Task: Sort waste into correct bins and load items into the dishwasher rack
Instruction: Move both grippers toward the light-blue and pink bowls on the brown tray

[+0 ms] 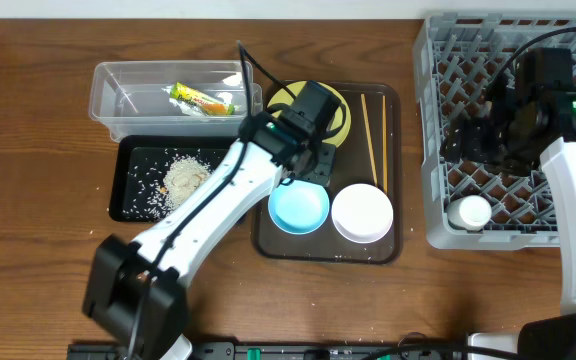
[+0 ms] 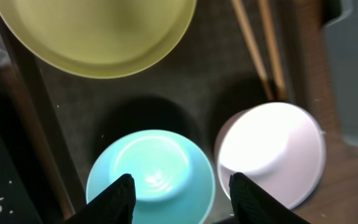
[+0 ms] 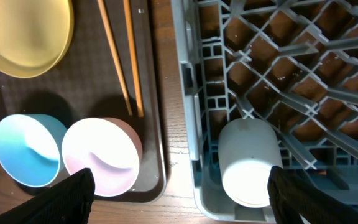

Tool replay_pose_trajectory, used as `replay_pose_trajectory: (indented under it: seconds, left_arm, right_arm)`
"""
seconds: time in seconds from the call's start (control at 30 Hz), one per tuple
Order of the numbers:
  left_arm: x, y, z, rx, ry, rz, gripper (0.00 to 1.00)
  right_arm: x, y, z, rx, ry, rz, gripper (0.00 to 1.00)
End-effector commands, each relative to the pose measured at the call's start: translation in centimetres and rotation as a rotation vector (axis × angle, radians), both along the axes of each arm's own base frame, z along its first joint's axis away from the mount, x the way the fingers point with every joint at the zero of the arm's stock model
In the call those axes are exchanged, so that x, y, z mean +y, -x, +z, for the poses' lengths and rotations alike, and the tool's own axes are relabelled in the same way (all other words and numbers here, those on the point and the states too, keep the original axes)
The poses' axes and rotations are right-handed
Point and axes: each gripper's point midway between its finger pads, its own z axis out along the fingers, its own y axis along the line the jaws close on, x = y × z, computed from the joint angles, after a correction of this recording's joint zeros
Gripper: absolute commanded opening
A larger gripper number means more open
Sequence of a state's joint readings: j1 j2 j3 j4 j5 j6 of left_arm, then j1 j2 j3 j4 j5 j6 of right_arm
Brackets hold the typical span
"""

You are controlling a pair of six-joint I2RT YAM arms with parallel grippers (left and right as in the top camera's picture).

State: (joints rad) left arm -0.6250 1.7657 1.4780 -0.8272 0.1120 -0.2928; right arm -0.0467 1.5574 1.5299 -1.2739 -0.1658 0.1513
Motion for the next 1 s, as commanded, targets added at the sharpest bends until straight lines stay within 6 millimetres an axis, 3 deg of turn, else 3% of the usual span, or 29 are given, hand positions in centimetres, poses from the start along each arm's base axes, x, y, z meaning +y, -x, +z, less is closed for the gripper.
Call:
replay_pose_trajectory:
  seconds: [0.0, 0.17, 0.4, 0.57, 0.7, 0.83, 0.97]
  left_arm:
    - [0.4, -0.4, -1.5, 0.015, -0.049, 0.030, 0.52]
    - [0.3, 0.2, -1.9, 0.047, -0.048, 0.030, 0.52]
    - [2.9, 0.7, -1.3, 0.108, -0.058, 0.157, 0.50]
    - [5.5, 0.1, 2.3, 0.031, -0.030, 0.219, 0.50]
    - [7.5, -0.2, 5.0, -0.043, -0.020, 0.260, 0.50]
    - [9.0, -0.3, 6.1, -0.071, -0.022, 0.295, 0.50]
    - [9.8, -0.6, 6.1, -0.067, -0.025, 0.319, 0.50]
  right_arm:
    - [0.8, -0.2, 0.7, -0.028, -0.003, 0.032, 0.87]
    - [1.9, -0.7, 0.9, -0.051, -0.015, 0.063, 0.85]
    - [7.7, -5.2, 1.1, -0.194, -0.079, 0.123, 0.75]
    - [12.3, -8.0, -2.3, -0.181, -0.104, 0.122, 0.71]
    - [14.3, -8.3, -5.5, -0.118, -0.105, 0.141, 0.71]
    - [15.8, -7.8, -7.8, -0.064, -0.098, 0.174, 0.70]
    - [17.3, -7.1, -8.6, -0.034, -0.102, 0.208, 0.69]
